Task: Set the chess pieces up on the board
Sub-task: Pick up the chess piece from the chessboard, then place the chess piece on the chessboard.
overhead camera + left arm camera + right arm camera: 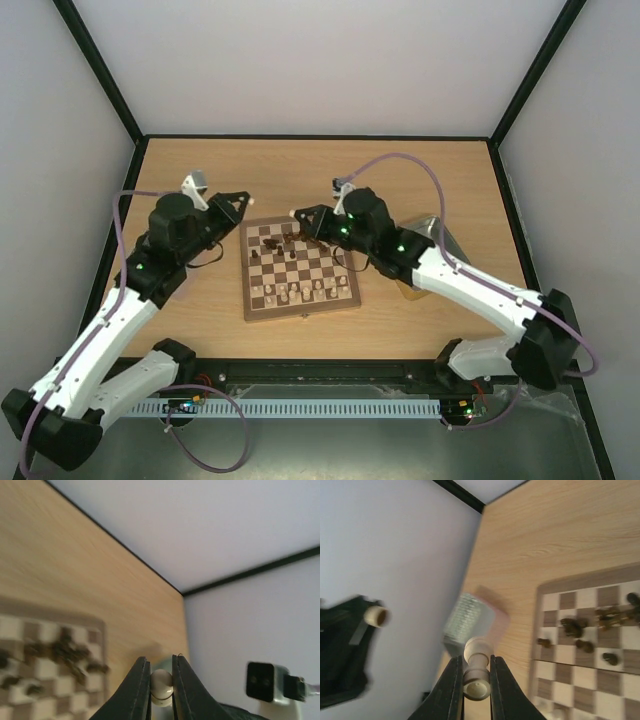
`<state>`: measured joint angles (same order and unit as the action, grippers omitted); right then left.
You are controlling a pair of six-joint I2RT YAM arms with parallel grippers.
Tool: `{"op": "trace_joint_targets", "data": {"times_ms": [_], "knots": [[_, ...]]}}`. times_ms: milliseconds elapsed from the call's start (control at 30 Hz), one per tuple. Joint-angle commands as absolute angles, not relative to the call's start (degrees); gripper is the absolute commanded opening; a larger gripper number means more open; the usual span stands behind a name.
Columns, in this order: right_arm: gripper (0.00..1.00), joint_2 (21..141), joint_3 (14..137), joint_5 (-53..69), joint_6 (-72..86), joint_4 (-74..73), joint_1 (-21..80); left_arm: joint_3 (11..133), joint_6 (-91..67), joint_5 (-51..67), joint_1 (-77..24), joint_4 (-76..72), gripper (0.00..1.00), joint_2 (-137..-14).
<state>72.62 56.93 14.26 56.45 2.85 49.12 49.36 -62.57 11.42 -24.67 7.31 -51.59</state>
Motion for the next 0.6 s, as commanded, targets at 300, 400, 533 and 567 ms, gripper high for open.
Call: {"op": "trace_joint_targets", "data": {"times_ms": [300, 400, 533, 567], "knots": [[0.02, 96.79, 86.67, 5.32, 32.14, -39.2, 61.85, 58.48, -32.36, -21.25, -24.15, 25.36, 0.05, -44.43], [0.03, 102.24, 91.25, 4.49, 30.69, -43.24, 65.27, 60.31, -32.95, -25.7, -24.08, 27.83, 0.05, -44.53], [0.03, 108.08, 96.4, 4.31, 29.77, -45.9, 68.27, 61.96, -33.54, -31.23, -24.08, 30.45, 0.05, -43.98], [0.03, 109.38, 97.62, 4.31, 29.53, -46.54, 68.89, 62.24, -33.53, -32.6, -24.08, 30.61, 0.05, -43.58]]}}
